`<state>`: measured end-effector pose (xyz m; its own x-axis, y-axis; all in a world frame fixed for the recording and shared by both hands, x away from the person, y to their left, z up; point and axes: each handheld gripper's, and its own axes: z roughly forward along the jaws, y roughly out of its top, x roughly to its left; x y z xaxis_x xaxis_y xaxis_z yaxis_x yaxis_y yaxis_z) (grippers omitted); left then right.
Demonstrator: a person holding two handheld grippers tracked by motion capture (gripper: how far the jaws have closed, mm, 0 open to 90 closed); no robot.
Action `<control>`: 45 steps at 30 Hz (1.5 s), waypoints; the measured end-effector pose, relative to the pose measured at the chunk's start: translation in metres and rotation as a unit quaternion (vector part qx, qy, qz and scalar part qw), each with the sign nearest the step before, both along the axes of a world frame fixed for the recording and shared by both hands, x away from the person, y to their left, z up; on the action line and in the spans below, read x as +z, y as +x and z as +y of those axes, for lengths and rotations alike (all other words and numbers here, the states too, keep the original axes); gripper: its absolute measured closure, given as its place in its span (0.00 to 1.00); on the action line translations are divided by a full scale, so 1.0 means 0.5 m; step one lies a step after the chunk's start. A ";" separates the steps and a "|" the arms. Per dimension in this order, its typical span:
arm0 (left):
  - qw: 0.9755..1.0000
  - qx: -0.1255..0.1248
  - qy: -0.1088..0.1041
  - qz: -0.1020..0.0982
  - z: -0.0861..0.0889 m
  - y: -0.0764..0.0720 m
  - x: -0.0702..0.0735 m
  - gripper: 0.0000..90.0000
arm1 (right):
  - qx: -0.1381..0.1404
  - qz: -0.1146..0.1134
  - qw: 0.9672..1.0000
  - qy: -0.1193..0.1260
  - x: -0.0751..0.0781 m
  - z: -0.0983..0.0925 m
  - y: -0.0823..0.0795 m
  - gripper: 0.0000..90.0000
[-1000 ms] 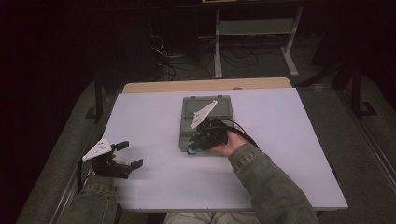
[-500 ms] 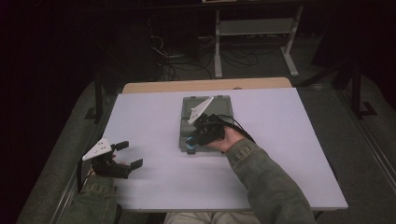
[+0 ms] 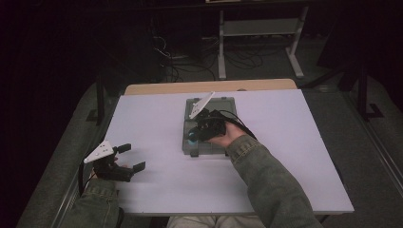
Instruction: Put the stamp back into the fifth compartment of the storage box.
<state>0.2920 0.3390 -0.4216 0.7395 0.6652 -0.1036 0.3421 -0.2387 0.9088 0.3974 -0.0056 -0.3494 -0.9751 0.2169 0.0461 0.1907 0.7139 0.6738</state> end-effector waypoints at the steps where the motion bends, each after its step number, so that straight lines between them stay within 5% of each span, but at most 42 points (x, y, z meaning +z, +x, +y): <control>1: 1.000 0.000 0.000 0.000 0.000 0.000 0.000 0.00 | -0.001 0.001 1.000 -0.001 0.000 0.004 0.002 0.79; 19: 1.000 0.001 -0.002 0.000 0.000 0.000 0.000 0.00 | -0.011 0.013 1.000 -0.021 -0.053 0.043 0.048 0.79; 34: 1.000 0.000 -0.002 0.001 0.000 0.000 0.000 0.00 | -0.020 0.025 0.999 -0.031 -0.069 0.043 0.058 0.78; 45: 1.000 0.001 -0.003 0.002 0.001 0.000 0.000 0.00 | -0.064 0.025 0.998 -0.008 -0.046 0.019 0.062 0.36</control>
<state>0.2920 0.3397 -0.4215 0.7383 0.6654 -0.1103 0.3454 -0.2325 0.9092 0.4286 0.0042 -0.3724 -0.9357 0.3412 0.0892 0.3142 0.6914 0.6506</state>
